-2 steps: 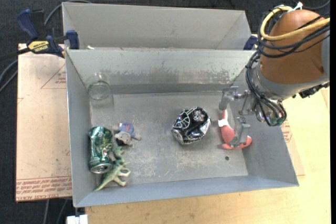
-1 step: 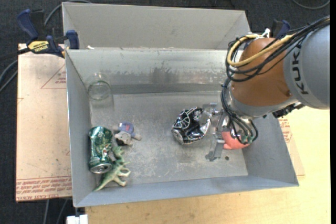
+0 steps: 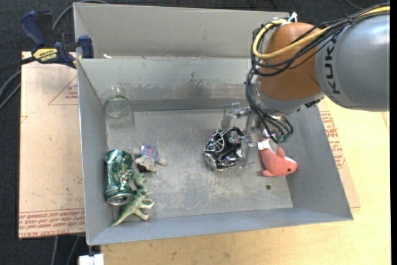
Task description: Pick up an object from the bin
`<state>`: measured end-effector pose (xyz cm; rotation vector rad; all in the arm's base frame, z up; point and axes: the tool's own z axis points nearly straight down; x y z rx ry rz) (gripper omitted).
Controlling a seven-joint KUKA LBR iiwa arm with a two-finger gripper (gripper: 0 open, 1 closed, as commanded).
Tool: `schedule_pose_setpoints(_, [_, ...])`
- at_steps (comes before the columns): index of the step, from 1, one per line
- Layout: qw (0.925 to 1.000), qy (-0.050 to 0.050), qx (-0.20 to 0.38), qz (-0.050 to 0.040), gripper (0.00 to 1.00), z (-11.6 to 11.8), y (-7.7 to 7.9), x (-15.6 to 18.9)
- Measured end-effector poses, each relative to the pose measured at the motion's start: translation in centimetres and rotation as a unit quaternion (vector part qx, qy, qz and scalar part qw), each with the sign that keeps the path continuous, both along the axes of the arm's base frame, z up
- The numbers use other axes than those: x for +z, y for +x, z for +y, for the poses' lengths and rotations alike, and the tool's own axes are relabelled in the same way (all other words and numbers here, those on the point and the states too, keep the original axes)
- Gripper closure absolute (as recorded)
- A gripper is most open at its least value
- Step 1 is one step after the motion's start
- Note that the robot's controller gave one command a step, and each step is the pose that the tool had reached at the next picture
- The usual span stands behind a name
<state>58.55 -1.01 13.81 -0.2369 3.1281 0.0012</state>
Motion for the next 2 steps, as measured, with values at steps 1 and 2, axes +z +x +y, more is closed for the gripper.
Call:
schedule_pose_setpoints(1, [0.9906, 0.0, 0.137, 0.0003, 1.0, 2.01, 0.02, -3.59])
schedule_pose_setpoints(2, [0.9906, 0.0, 0.137, 0.0001, 1.0, 2.01, 0.02, -3.61])
